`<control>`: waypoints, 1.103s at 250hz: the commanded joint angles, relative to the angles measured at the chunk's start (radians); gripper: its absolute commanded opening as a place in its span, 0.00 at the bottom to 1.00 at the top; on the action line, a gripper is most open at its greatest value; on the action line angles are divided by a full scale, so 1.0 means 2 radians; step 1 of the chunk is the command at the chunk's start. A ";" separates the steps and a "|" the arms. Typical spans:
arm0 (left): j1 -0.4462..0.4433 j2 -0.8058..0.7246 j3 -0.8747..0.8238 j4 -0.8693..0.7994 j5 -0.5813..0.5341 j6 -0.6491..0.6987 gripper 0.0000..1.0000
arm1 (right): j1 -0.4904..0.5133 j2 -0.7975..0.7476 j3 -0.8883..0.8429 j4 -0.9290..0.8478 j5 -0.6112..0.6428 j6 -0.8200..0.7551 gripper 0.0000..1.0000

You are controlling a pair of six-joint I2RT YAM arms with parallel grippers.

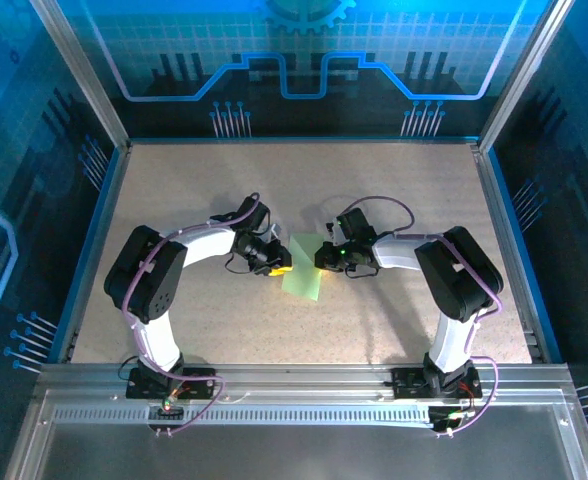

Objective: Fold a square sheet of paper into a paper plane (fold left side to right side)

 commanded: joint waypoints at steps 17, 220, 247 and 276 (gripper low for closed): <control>-0.005 -0.013 -0.010 -0.002 0.013 -0.002 0.16 | -0.008 -0.010 -0.004 -0.024 0.005 -0.013 0.13; -0.005 -0.065 -0.037 -0.015 -0.005 -0.117 0.00 | 0.226 -0.297 -0.107 -0.125 0.312 -0.104 0.52; -0.005 -0.073 -0.040 -0.027 -0.018 -0.142 0.00 | 0.302 -0.282 -0.100 -0.141 0.395 -0.104 0.56; -0.006 -0.074 -0.034 -0.057 -0.024 -0.171 0.00 | 0.352 -0.240 -0.076 -0.162 0.448 -0.108 0.57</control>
